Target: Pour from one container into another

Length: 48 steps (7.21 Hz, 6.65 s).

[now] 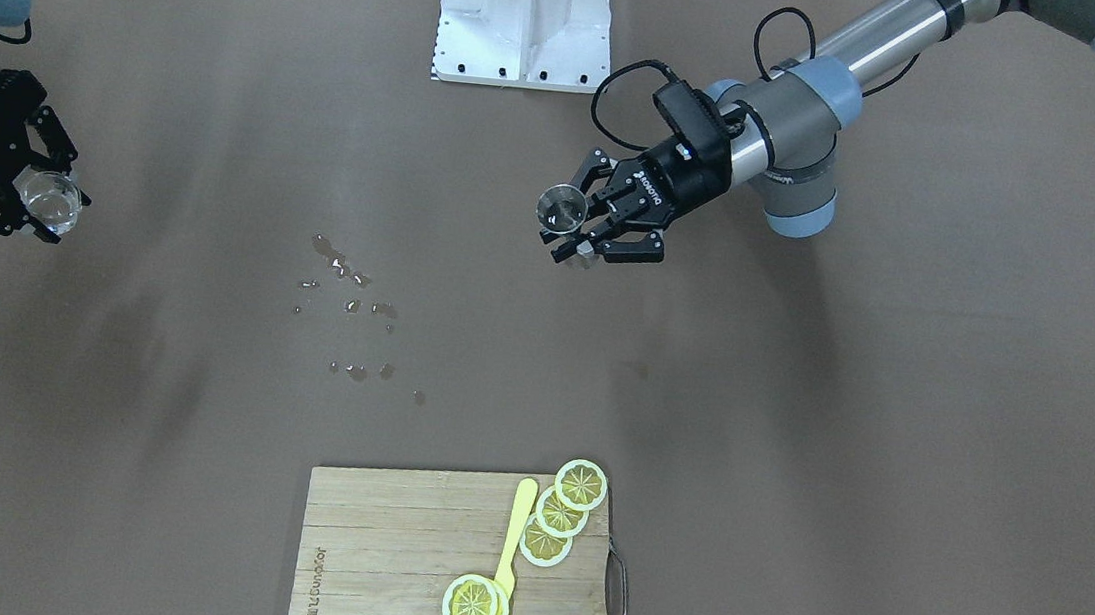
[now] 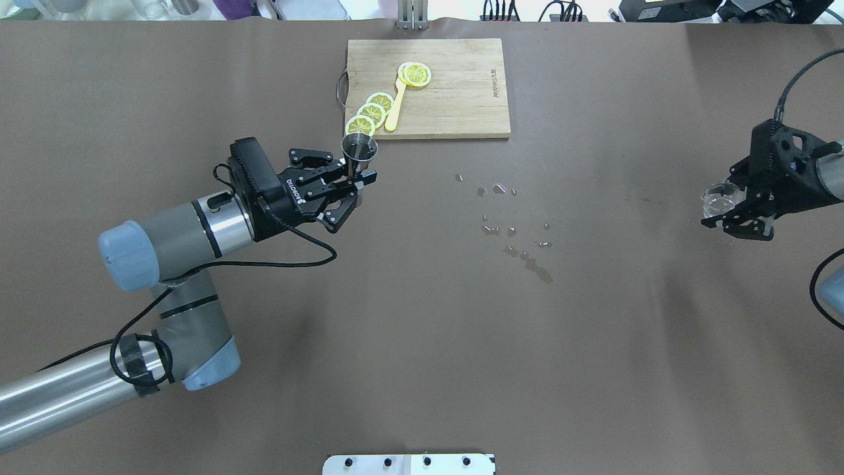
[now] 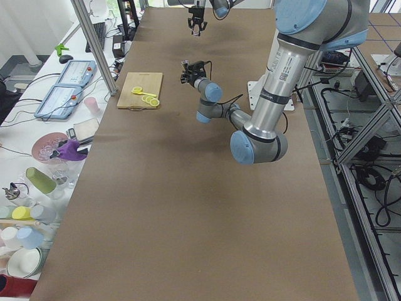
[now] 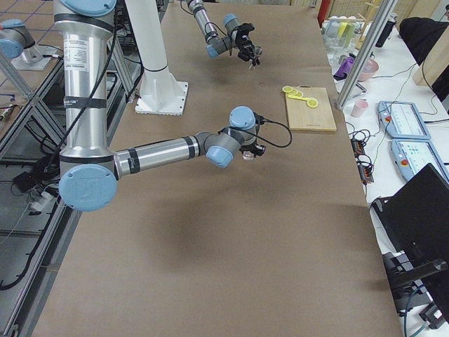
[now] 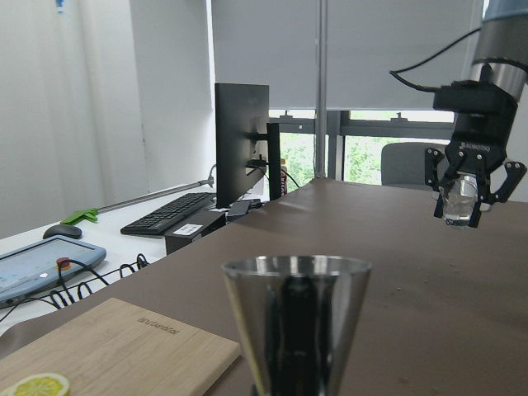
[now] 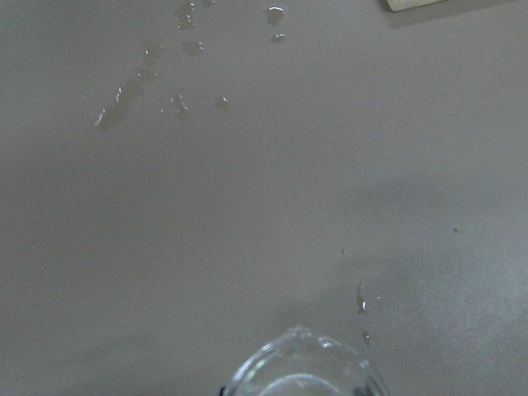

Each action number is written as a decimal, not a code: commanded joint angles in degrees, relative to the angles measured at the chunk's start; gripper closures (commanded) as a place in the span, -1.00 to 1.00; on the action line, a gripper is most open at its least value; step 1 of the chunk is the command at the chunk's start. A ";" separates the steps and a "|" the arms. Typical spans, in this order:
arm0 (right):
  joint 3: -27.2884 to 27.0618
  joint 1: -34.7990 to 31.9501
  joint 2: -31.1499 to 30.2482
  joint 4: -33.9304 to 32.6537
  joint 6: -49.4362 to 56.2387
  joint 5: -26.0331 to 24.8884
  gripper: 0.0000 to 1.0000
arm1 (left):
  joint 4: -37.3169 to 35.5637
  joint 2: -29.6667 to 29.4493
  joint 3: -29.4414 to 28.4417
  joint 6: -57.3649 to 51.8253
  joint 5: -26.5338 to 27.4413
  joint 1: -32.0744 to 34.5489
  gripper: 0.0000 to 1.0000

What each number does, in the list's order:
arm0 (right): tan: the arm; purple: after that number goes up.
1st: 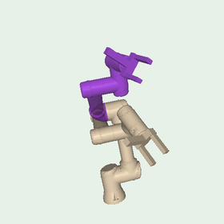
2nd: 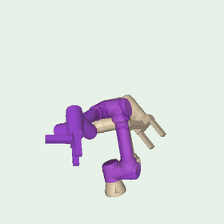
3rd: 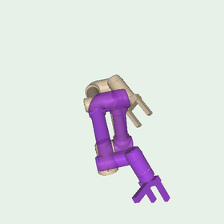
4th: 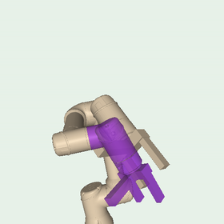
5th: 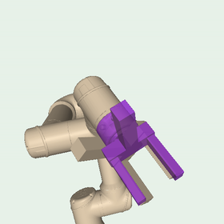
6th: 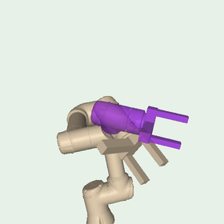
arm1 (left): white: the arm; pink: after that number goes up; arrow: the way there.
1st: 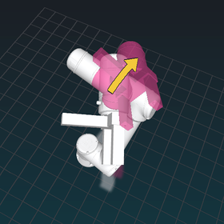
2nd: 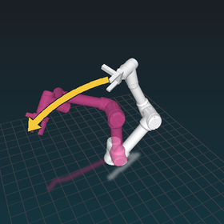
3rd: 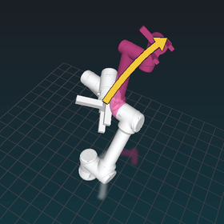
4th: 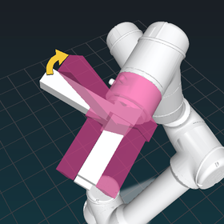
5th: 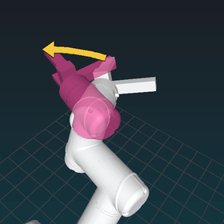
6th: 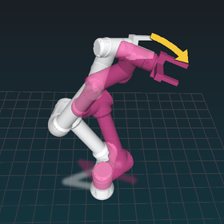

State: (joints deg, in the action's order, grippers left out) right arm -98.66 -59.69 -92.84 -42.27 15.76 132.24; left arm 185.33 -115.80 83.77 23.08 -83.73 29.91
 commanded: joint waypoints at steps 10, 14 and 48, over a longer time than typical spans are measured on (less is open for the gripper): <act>27.36 -3.76 -3.06 45.94 -7.66 1.62 1.00 | -41.23 22.90 22.58 31.17 43.63 -5.48 1.00; 34.85 -3.76 -1.21 53.70 -12.94 -0.48 1.00 | -54.35 22.20 20.30 46.85 53.21 -5.66 1.00; 41.18 -0.86 4.07 57.48 -18.13 -1.20 -1.00 | -97.71 22.28 6.76 107.79 58.50 -8.73 0.61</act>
State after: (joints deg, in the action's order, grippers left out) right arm -57.31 -60.29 -88.40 15.20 -2.44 130.06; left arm 87.64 -93.51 90.75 130.88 -25.29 21.26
